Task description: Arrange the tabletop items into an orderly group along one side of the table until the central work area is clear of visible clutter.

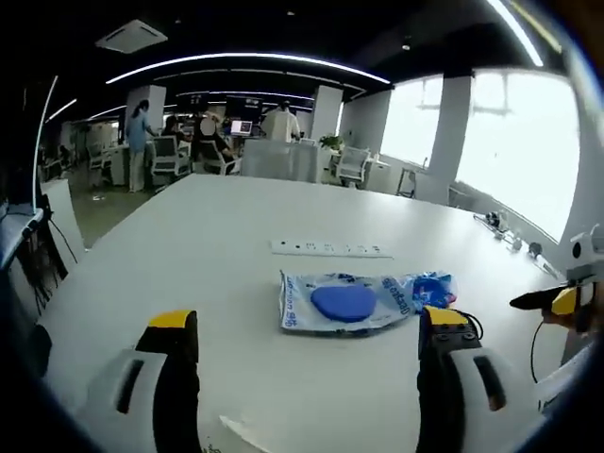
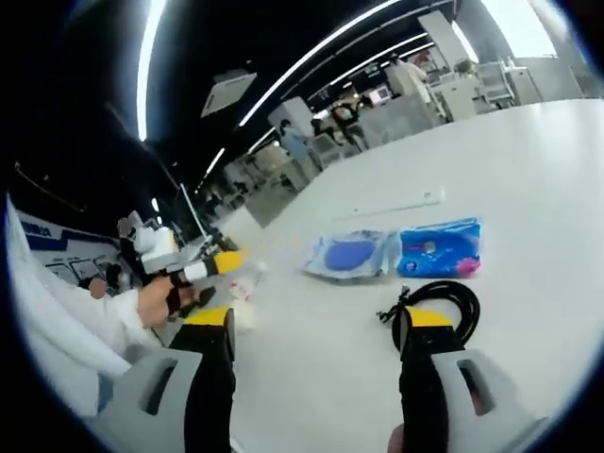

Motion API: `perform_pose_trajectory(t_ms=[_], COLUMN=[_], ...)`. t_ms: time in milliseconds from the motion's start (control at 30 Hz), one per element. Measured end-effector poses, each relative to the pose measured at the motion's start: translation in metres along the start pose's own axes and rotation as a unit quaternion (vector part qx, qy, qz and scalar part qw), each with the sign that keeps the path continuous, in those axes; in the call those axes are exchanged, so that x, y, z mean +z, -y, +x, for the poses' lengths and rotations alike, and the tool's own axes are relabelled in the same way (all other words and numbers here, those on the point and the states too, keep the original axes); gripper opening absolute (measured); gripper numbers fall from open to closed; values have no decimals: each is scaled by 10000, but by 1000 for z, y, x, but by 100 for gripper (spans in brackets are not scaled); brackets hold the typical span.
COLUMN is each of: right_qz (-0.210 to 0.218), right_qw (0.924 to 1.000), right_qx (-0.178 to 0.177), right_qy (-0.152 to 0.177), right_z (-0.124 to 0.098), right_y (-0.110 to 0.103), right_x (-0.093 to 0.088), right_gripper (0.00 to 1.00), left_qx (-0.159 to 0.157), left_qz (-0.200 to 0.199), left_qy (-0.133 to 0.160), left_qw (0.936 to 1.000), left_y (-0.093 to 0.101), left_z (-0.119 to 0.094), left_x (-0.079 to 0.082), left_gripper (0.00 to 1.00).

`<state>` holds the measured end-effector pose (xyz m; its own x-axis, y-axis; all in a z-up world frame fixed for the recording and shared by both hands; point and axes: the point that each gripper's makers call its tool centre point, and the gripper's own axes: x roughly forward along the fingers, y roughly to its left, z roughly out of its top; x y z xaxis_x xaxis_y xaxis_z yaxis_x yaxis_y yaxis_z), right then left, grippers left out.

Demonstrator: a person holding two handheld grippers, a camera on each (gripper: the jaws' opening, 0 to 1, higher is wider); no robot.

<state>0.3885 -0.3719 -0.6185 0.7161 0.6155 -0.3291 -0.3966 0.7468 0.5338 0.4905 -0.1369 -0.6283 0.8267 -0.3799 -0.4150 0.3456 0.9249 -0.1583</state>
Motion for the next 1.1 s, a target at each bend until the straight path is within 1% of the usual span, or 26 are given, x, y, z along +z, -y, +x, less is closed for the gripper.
perform_pose_trajectory(t_ms=[67, 100, 200, 300, 333, 433, 467, 533, 567, 633, 700, 767, 800, 933, 1100], right_qz=[-27, -25, 0, 61, 65, 70, 85, 173, 193, 256, 409, 659, 700, 610, 822], right_qw=[10000, 10000, 10000, 10000, 10000, 10000, 9999, 9998, 9997, 9995, 9991, 9978, 9975, 9981, 9966], right_qx=[-5, -6, 23, 63, 62, 15, -4, -43, -55, -97, -75, -26, -7, -64, -54], right_qy=[17, 18, 48, 34, 22, -58, -70, -112, -129, -151, -106, 0, -2, -83, -46], right_z=[-4, -5, -10, -15, -16, -20, -21, -22, -22, -21, -20, -18, -18, -18, -19], right_y=[-1, -1, -2, -3, -3, 1, 3, 7, 9, 12, 13, 13, 13, 16, 18], right_x=[0, 0, -2, -5, -7, -13, -15, -19, -20, -22, -21, -18, -19, -22, -25], right_gripper=[72, 73, 74, 74, 74, 73, 73, 73, 73, 72, 71, 71, 70, 69, 69], left_qx=[61, 77, 167, 202, 199, 224, 240, 244, 229, 226, 256, 275, 288, 283, 264], left_qz=[-14, -25, -139, -147, -120, 193, 206, 86, 7, -4, 35, -13, -38, 1, 84], left_qy=[10, 16, 77, 88, 79, -77, -94, -175, -192, -195, -173, -172, -179, -251, -334], left_qw=[10000, 10000, 9997, 9996, 9997, 9995, 9995, 9995, 9996, 9996, 9995, 9995, 9994, 9993, 9991], left_y=[-5, -6, -12, -12, -11, -13, -15, -18, -19, -18, -19, -20, -21, -19, -19], left_z=[-11, -13, -29, -43, -46, -55, -56, -56, -56, -56, -56, -56, -56, -56, -58], left_x=[-4, -4, -7, -9, -11, -21, -22, -27, -28, -27, -26, -25, -26, -28, -31], left_gripper=[100, 100, 100, 100, 100, 100, 100, 100, 100, 100, 100, 100, 100, 100, 100])
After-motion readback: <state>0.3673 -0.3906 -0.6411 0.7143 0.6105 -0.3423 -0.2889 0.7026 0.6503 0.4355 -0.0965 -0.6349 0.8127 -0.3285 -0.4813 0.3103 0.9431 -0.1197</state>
